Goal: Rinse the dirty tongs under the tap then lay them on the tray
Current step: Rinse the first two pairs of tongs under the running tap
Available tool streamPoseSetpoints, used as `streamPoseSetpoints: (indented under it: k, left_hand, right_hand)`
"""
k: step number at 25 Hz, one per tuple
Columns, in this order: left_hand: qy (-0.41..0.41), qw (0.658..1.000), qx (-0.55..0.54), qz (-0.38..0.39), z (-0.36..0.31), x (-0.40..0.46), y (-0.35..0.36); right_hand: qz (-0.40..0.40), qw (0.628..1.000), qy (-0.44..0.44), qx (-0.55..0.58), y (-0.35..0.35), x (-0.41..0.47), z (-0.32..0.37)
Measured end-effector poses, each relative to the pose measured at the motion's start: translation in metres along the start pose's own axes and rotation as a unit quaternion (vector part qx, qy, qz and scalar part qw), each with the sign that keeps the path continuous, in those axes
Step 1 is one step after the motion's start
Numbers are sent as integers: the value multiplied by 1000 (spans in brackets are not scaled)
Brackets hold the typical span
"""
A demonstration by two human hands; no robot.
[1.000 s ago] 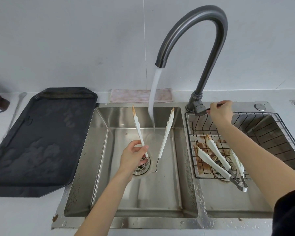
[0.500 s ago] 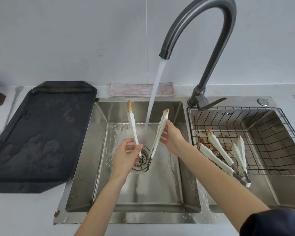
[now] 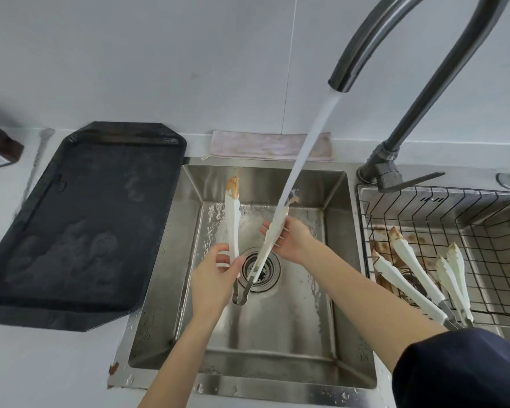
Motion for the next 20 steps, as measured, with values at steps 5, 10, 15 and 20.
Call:
streamPoseSetpoints:
  k: [5,10,15,20]
  left_hand:
    - [-23,999,21,18,10,7,0]
    - [-64,997,-22,24,24,12,1]
    - [-151,969,-185,57,41,12,12]
    - [-187,944,-252,103,44,7,24]
  right_hand:
    - [-26,999,22,-6,-1,16,-10]
    - [-22,999,44,-4,-6,32,-13]
    - [-32,998,8,62,-9,26,-5]
    - [-20,998,-30,49,-1,17,8]
Point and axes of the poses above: each hand's wrist, its own x-axis towards the middle knuckle, its own y-axis out of the palm, z = x × y, the point moved 4 cm from there along x, towards the middle knuckle, and after that the axes turned 5 degrees about z, right-handed, at the moved point
